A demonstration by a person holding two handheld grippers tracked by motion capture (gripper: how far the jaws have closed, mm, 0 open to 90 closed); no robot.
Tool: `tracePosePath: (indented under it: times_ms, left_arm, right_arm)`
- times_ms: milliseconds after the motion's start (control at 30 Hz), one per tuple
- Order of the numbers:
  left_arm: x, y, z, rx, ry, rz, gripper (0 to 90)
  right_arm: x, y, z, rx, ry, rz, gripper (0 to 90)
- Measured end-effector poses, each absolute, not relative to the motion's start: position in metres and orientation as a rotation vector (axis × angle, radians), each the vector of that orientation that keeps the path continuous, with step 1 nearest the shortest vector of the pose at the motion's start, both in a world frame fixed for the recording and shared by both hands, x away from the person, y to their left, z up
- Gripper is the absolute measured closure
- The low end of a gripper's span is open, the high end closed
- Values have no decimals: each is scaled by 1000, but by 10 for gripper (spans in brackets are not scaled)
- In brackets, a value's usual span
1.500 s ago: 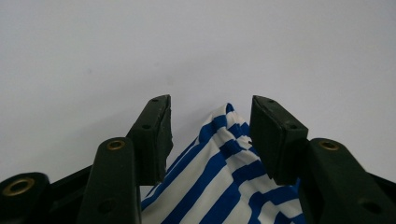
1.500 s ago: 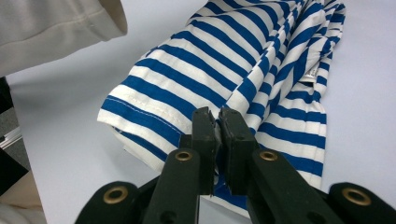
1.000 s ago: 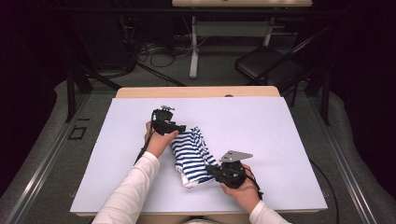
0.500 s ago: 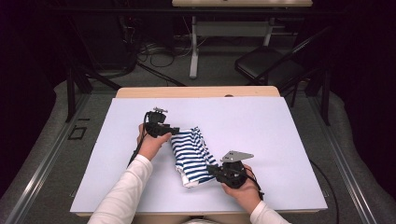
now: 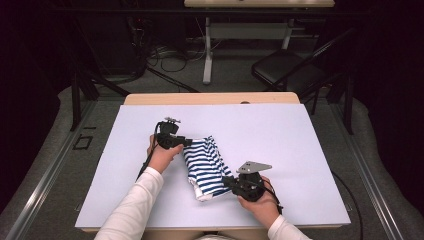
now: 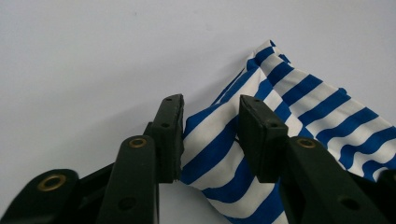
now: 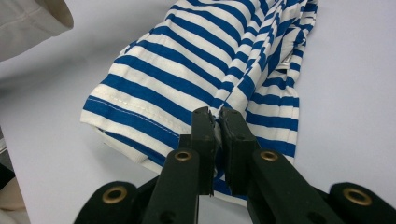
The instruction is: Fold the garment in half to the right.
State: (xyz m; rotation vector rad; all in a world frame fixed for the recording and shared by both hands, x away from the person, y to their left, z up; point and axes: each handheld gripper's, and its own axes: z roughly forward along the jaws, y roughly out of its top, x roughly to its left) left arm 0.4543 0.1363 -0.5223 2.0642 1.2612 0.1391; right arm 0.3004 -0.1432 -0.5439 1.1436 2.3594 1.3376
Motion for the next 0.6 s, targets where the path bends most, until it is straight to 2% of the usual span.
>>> tracePosePath:
  times_ms: [300, 600]
  left_arm:
    - [453, 136, -525, 2081, 1259, 133, 776]
    - [454, 131, -527, 2086, 1254, 156, 846]
  right_arm:
    - [301, -145, -545, 1152, 2357, 1330, 848]
    - [302, -147, -547, 1167, 2357, 1313, 846]
